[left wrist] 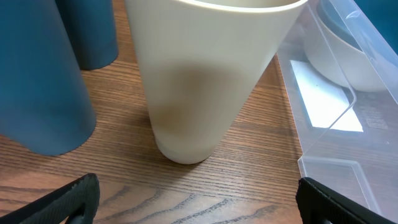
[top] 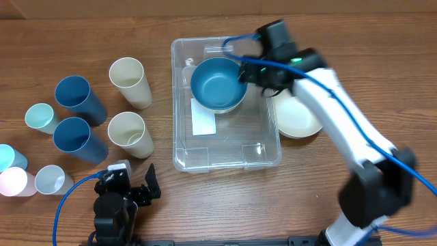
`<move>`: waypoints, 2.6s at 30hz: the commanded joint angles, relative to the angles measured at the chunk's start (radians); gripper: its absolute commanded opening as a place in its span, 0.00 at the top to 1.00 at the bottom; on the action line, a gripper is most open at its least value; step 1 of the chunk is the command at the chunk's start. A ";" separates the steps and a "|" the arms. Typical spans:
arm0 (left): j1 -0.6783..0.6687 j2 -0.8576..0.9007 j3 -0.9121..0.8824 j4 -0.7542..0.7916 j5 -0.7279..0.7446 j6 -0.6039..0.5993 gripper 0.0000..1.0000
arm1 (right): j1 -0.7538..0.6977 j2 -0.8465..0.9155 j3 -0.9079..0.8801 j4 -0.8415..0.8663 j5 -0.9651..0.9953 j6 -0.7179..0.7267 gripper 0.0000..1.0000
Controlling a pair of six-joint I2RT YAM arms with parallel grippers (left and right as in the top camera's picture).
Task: Pack container
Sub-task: 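Place the blue bowl into the cream bowl in the bin, release, then grasp the remaining cream bowl rim with the right gripper, then stack the cream bowl onto the bowls in the bin, release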
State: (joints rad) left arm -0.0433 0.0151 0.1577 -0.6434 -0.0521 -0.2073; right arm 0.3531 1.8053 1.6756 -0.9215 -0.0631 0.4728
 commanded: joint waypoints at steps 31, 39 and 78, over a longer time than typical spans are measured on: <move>0.005 -0.010 -0.003 0.001 0.008 -0.009 0.00 | -0.513 -0.176 -0.698 0.162 -0.035 0.055 0.90; 0.005 -0.010 -0.003 0.001 0.009 -0.009 0.00 | -0.425 -0.259 -0.168 -0.153 -0.035 0.047 0.96; 0.005 -0.010 0.002 0.018 0.174 -0.145 0.00 | -0.655 -0.284 0.189 -0.343 -0.011 0.108 0.00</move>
State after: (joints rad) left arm -0.0433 0.0151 0.1577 -0.6342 0.0200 -0.2756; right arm -0.2024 1.5085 1.8645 -1.2503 -0.0456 0.5514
